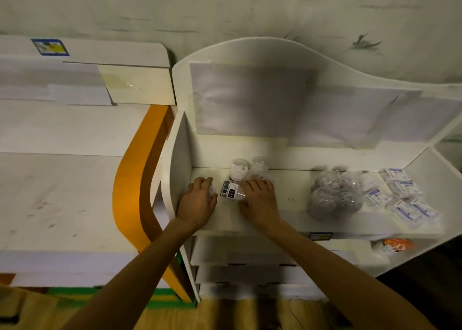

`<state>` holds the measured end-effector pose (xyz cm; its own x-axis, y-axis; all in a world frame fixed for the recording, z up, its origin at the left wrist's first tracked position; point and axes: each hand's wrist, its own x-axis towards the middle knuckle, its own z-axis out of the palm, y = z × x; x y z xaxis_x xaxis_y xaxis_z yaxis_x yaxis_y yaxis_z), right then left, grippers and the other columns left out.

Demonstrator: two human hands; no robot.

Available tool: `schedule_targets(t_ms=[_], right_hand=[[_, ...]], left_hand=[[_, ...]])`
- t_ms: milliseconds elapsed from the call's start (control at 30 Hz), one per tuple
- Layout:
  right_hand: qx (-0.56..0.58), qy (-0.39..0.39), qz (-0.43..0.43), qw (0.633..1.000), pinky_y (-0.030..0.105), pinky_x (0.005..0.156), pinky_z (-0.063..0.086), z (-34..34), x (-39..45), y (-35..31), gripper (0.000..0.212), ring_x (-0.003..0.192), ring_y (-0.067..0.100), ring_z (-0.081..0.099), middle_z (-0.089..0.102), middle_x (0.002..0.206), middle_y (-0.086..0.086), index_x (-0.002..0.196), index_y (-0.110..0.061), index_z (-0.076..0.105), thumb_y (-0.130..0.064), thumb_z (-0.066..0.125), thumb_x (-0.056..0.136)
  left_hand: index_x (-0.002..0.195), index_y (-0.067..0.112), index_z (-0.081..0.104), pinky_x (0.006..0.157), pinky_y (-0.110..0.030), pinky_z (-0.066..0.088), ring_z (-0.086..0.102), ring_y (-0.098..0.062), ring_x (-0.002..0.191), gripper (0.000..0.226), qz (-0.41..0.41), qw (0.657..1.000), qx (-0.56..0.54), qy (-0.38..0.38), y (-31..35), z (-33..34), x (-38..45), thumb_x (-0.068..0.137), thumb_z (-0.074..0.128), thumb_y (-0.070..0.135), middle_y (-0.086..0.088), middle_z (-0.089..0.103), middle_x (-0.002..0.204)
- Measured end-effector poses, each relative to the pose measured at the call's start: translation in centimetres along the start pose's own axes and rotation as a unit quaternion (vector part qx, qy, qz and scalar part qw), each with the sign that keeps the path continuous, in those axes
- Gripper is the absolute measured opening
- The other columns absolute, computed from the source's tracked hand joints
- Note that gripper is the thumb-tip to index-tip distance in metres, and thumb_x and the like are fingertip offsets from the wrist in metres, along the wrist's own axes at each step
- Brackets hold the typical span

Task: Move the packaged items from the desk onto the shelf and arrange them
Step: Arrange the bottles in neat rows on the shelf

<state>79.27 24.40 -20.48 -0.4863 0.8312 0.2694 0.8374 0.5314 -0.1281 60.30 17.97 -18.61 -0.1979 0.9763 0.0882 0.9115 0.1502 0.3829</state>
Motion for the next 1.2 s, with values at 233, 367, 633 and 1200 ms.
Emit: schedule_targets(t_ms=[233, 367, 633, 1200], right_hand=[[0.083, 0.070, -0.025, 0.994, 0.047, 0.116, 0.031, 0.6, 0.3, 0.1, 0.051, 0.120, 0.026, 0.055, 0.064, 0.126, 0.006, 0.128, -0.014, 0.061, -0.037, 0.071, 0.083], [0.155, 0.090, -0.047, 0.983, 0.040, 0.117, 0.032, -0.1, 0.8, -0.7, 0.049, 0.123, 0.020, 0.054, 0.059, 0.133, 0.003, 0.133, -0.016, 0.056, -0.035, 0.069, 0.090], [0.128, 0.024, -0.170, 0.977, 0.039, 0.113, 0.039, -1.8, 1.0, 0.0, 0.061, 0.130, 0.026, 0.051, 0.055, 0.141, 0.009, 0.141, -0.011, 0.051, -0.011, 0.070, 0.083], [0.099, -0.039, -0.153, 0.982, 0.041, 0.124, 0.010, -2.0, 1.2, -1.6, 0.059, 0.138, 0.024, 0.043, 0.055, 0.142, 0.004, 0.139, -0.018, 0.053, -0.050, 0.064, 0.090]], left_hand=[[0.150, 0.016, 0.034, 0.102, -0.045, 0.048, 0.044, -0.030, 0.133, 0.054, 0.009, 1.000, -0.026, 0.001, -0.3, 0.5, -0.5, 0.102, 0.048, 0.035, -0.009, 0.035, 0.154], [0.153, 0.017, 0.029, 0.106, -0.045, 0.045, 0.039, -0.029, 0.137, 0.056, -0.011, 1.000, -0.026, 0.007, -0.5, 0.6, -1.0, 0.103, 0.046, 0.036, -0.009, 0.030, 0.157], [0.151, 0.017, 0.030, 0.106, -0.042, 0.044, 0.042, -0.031, 0.133, 0.057, -0.015, 0.998, -0.039, -0.037, 0.4, -0.3, -0.9, 0.100, 0.055, 0.027, -0.009, 0.031, 0.155], [0.149, 0.014, 0.034, 0.114, -0.035, 0.033, 0.040, -0.027, 0.137, 0.062, 0.050, 0.996, 0.053, -0.050, -0.4, -1.7, -2.3, 0.096, 0.062, 0.027, -0.010, 0.041, 0.151]])
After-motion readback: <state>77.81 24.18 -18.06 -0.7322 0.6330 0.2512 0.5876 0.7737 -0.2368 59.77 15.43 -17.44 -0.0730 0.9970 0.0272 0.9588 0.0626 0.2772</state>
